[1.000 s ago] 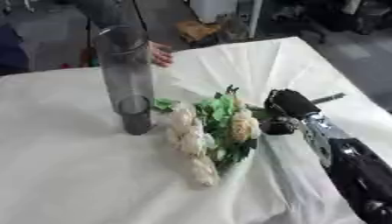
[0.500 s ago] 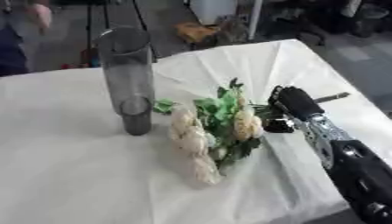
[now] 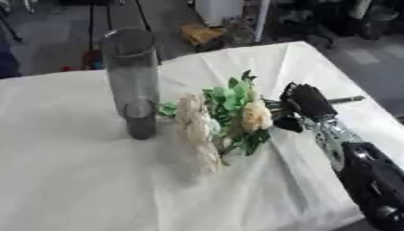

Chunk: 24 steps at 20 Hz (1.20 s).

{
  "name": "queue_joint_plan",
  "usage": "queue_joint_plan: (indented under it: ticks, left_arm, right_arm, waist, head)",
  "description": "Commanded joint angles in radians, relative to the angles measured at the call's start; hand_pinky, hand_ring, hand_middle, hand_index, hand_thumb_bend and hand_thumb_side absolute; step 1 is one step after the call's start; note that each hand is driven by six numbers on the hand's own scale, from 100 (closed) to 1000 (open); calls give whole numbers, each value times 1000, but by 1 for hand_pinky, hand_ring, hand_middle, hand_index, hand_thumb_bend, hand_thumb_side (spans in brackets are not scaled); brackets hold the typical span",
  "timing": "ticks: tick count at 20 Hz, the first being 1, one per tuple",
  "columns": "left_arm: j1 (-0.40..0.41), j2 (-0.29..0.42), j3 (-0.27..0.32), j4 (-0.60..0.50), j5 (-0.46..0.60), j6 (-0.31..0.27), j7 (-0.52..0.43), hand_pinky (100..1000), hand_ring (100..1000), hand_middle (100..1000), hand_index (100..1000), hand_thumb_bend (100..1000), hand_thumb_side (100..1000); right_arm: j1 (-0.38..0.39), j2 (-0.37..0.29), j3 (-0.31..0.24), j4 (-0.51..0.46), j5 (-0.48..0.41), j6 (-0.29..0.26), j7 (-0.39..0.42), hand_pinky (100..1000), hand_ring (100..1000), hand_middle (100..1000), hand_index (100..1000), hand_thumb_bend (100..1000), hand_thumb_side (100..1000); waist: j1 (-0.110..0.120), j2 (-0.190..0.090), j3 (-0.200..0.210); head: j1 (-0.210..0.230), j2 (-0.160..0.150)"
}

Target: Arrange flowers into the vase.

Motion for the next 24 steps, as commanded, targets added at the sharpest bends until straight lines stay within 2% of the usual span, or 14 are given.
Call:
queue_joint_plan:
  ticks: [1, 15, 23, 24]
  left_arm:
    - [-7, 28, 9, -13, -2, -2, 2, 790, 1000, 901, 875, 797, 1000]
    - [0, 36, 9, -10, -4, -1, 3, 789, 1000, 901, 874, 797, 1000]
    - [4, 40, 6, -7, -5, 0, 1, 788, 1000, 901, 874, 798, 1000]
    - [4, 40, 5, -7, -5, 0, 1, 788, 1000, 901, 874, 798, 1000]
  right_arm:
    - [-28, -53, -22, -38, -33, 13, 16, 100, 100, 100, 100, 155, 754]
    - [-129, -139, -30, -149, -127, 72, 92, 100, 100, 100, 100, 108, 804]
    - [-253, -173, -24, -127, -151, 82, 96, 100, 100, 100, 100, 100, 847]
    - [-269, -173, -24, -117, -152, 82, 96, 100, 100, 100, 100, 100, 824]
  waist:
    - [-3, -16, -2]
    - [-16, -28, -6]
    - [-22, -38, -7]
    - [-22, -39, -6]
  head:
    - [-1, 7]
    - [-9, 19]
    - [-27, 20]
    - [-29, 20]
